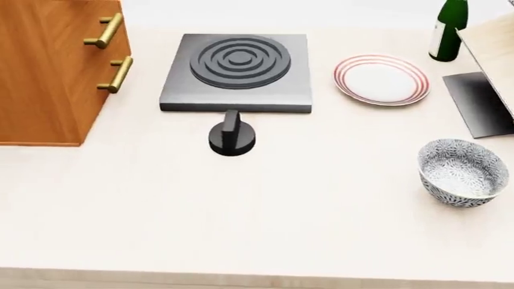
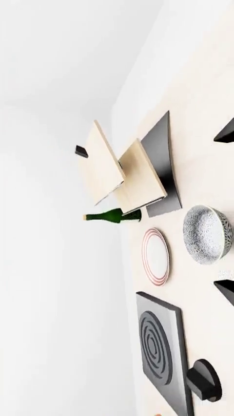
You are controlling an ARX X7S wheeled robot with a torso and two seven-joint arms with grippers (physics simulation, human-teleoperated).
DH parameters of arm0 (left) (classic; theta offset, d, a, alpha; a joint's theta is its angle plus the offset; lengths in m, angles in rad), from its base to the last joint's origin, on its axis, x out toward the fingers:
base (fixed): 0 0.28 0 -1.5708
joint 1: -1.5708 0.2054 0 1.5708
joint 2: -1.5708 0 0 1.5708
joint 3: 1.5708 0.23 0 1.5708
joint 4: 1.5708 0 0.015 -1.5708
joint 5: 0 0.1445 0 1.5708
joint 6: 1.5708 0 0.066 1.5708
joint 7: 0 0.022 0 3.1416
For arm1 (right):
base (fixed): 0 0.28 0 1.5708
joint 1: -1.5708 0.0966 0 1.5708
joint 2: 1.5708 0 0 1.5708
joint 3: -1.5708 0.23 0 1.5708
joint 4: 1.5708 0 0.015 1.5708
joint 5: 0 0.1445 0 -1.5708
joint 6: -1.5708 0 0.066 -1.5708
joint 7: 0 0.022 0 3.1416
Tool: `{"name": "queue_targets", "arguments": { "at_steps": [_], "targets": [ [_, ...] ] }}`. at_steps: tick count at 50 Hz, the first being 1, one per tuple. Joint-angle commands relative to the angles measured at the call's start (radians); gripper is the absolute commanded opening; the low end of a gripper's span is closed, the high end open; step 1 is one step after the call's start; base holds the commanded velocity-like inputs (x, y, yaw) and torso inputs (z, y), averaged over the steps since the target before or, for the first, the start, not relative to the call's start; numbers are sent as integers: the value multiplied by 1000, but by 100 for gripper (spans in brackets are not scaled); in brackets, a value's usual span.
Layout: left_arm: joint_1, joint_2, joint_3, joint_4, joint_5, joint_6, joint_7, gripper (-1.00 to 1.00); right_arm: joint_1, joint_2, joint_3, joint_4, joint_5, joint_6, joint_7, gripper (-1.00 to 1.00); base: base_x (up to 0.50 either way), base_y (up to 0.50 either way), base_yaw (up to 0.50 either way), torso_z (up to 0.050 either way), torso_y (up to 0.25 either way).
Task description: Put the bowl on the stove.
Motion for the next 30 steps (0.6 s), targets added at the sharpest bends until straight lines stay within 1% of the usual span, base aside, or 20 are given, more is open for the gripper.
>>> {"name": "queue_targets", "arguments": {
  "at_steps": [1,24,25,30],
  "targets": [
    [-7,16,-30,-6,12,14,6,100,-55,-41,26,-17,-58,-35,-55,100,0,500,0,0,0],
    [3,19,-18,-2,33,22,16,100,-85,-69,9,-19,-65,-49,-56,100,0,500,0,0,0],
    [4,19,-18,-2,34,23,17,100,-97,-63,-3,-21,-78,-48,-56,100,0,391,0,0,0],
    [7,23,-12,-3,42,24,21,100,-102,-68,-11,-20,-82,-58,-63,100,0,0,0,0,0]
  ]
}}
